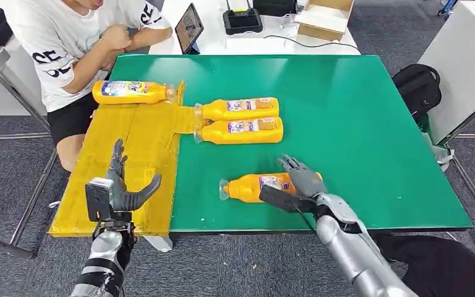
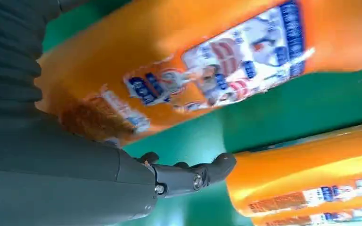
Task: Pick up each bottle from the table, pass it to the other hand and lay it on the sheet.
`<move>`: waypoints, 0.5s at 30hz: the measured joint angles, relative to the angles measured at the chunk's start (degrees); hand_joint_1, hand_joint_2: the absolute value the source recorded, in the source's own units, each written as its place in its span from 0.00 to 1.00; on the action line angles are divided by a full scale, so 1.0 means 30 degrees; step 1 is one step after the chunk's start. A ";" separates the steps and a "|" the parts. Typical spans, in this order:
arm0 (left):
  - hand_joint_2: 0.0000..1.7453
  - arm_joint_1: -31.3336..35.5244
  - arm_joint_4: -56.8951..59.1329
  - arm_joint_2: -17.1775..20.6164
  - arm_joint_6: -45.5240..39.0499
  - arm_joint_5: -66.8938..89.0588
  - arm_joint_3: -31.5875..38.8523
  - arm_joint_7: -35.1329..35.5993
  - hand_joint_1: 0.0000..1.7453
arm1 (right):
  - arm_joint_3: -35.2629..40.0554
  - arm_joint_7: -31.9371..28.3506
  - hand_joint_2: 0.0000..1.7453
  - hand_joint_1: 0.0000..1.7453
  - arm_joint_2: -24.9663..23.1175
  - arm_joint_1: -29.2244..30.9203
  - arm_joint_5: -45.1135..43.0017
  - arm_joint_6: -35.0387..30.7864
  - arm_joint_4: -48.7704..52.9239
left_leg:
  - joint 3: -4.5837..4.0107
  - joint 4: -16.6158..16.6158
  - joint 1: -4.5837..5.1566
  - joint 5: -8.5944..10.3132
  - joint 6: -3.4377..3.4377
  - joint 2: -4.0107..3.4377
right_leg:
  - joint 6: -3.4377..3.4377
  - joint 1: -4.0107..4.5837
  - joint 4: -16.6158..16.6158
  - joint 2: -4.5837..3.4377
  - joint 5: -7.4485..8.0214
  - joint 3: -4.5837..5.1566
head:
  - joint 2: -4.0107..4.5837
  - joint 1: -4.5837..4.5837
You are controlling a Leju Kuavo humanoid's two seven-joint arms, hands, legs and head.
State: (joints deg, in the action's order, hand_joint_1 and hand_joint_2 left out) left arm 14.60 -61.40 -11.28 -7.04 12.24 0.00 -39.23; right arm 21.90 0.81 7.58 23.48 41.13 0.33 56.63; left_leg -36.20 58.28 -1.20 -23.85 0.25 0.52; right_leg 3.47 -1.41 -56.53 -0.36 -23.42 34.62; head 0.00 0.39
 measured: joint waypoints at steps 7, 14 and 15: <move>1.00 0.0211 0.0445 0.0000 0.0138 -0.0147 -0.0007 0.0080 0.00 | 0.0371 0.0175 1.00 0.00 0.0263 0.1289 -0.0124 0.0517 -0.1580 | 0.0005 0.0002 0.0000 0.0001 -0.0001 0.0004 | 0.0000 0.0000 0.0000 0.0001 -0.0001 -0.0003 | 0.0000 0.0007; 1.00 0.0408 0.0839 0.0000 0.0364 -0.0343 -0.0058 0.0124 0.00 | 0.0780 0.0218 1.00 0.92 0.0357 0.2313 -0.0700 0.1640 -0.2900 | 0.0011 0.0002 0.0000 0.0000 -0.0001 0.0002 | 0.0000 0.0000 0.0000 0.0000 -0.0001 -0.0005 | 0.0000 0.0000; 1.00 0.0485 0.0954 0.0000 0.0371 -0.0393 -0.0087 0.0138 0.00 | 0.0852 0.0052 1.00 0.97 0.0357 0.2534 -0.0858 0.1878 -0.3224 | 0.0016 0.0002 0.0000 0.0000 -0.0001 0.0001 | 0.0000 0.0000 0.0001 0.0000 -0.0001 -0.0009 | 0.0000 0.0000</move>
State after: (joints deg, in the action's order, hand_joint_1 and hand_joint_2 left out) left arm 16.05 -58.54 -11.28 -5.92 11.06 -0.26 -38.82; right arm 24.46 0.97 8.66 31.08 38.56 5.96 46.96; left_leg -36.16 58.28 -1.20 -23.85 0.25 0.52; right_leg 3.47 -1.41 -56.53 -0.36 -23.42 34.60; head 0.00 0.39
